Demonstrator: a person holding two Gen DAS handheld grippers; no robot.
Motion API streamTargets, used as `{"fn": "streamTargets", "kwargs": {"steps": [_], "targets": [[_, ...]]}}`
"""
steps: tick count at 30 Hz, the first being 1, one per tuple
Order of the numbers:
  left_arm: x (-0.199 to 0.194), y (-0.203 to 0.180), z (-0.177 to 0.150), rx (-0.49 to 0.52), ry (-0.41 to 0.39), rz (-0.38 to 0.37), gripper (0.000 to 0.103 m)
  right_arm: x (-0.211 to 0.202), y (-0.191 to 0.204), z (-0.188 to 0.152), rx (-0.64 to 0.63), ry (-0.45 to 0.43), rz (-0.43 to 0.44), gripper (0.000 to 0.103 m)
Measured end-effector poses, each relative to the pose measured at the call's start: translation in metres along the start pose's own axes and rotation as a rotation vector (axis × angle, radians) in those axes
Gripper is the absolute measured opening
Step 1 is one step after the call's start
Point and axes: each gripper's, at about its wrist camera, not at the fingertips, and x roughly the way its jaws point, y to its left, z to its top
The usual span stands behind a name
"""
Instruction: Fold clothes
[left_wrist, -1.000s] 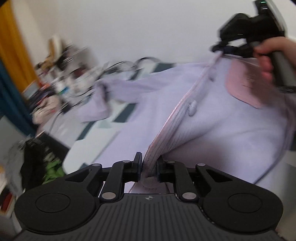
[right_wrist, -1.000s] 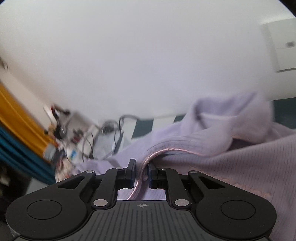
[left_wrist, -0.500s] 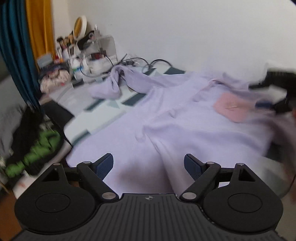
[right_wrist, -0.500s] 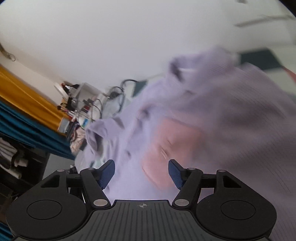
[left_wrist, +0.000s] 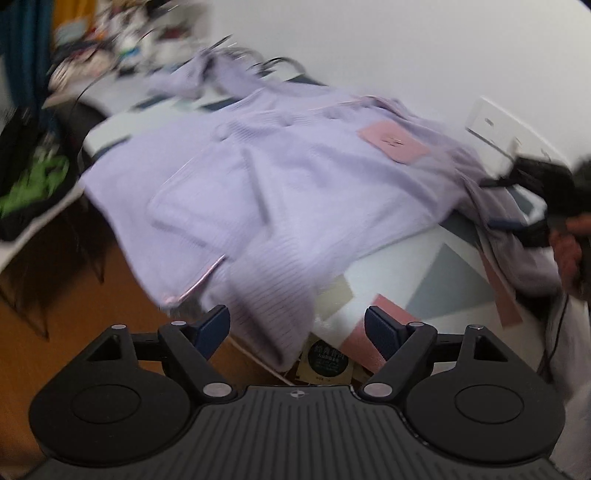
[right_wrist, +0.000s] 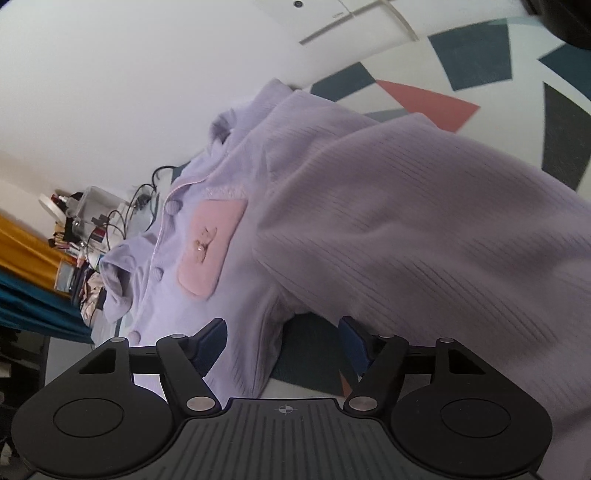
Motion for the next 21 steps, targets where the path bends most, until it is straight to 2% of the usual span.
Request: {"fn": "streamTargets", "kwargs": {"steps": [2,10,15,16,18,19,21], "targets": [[-0.003,-0.004,-0.002,0.013,-0.010,-0.019,0.082,0.000,0.002,-0.003,0.001,0.004,0.002,0.064],[0.019,0.012,-0.012,-0.178,0.034,-0.139,0.081,0.006,0.009,-0.004,0.000,0.024,0.001,0.064],[0.035,0.016,-0.015,-0.219,0.041,-0.133,0.080,0.005,0.003,-0.004,0.009,0.026,0.010,0.064],[0.039,0.016,-0.014,-0.217,0.043,-0.124,0.077,0.005,0.001,-0.004,0.014,0.026,0.012,0.064],[0.044,0.013,-0.012,-0.196,0.062,-0.114,0.033,0.007,-0.005,-0.003,0.050,0.025,0.016,0.064],[0.045,0.011,-0.009,-0.174,0.085,-0.101,0.006,0.008,-0.007,-0.003,0.063,0.024,0.016,0.064],[0.037,0.010,-0.004,-0.138,0.081,-0.059,0.005,0.009,-0.005,-0.004,0.058,0.020,-0.008,0.065]]}}
